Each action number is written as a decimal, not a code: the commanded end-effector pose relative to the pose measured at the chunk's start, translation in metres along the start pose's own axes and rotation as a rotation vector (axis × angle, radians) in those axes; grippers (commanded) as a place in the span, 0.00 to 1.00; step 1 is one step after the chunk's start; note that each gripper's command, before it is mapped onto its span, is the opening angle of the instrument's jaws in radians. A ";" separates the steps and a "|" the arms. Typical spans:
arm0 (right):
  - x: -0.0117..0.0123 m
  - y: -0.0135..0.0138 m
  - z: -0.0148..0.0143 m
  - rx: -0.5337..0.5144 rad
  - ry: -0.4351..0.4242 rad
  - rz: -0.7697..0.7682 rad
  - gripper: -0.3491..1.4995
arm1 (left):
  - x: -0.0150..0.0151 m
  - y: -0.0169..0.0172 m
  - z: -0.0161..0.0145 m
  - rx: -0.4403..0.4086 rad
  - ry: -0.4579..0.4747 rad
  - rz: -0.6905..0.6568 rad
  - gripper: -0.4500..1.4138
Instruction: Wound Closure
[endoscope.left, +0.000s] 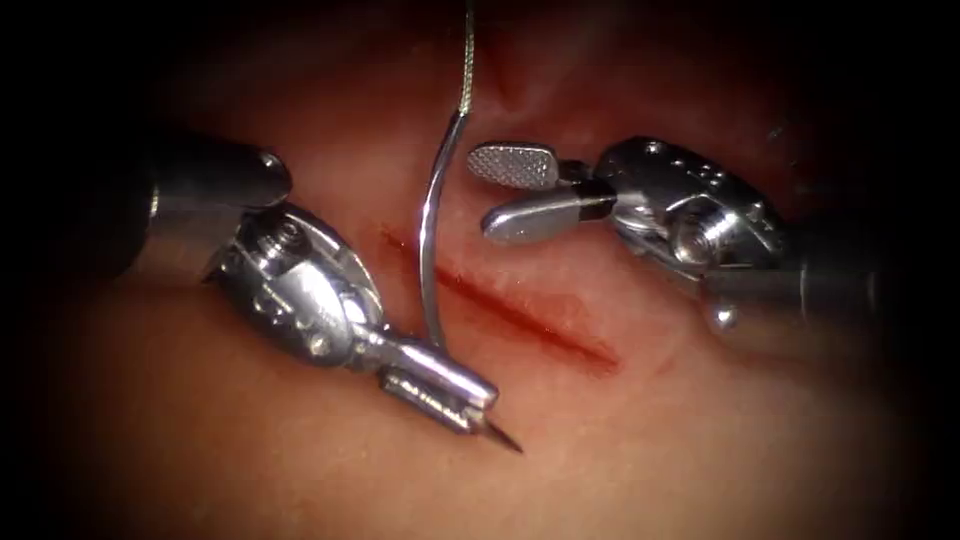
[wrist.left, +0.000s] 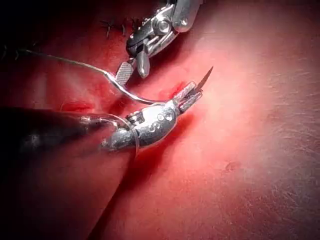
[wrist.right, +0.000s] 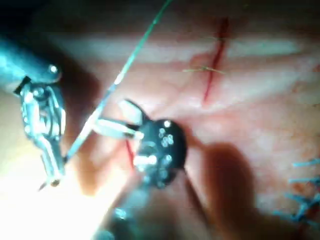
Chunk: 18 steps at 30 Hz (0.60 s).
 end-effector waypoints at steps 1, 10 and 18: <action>-0.0001 0.0006 0.0014 0.001 0.002 -0.003 0.70 | -0.0008 -0.0002 0.0005 -0.001 0.000 0.003 0.00; -0.0007 0.0012 0.0031 -0.002 0.003 0.002 0.73 | -0.0007 -0.0002 0.0005 -0.005 0.000 0.003 0.00; -0.0004 0.0016 0.0041 0.017 0.016 0.002 0.00 | -0.0009 0.0000 0.0012 -0.012 0.005 0.005 0.00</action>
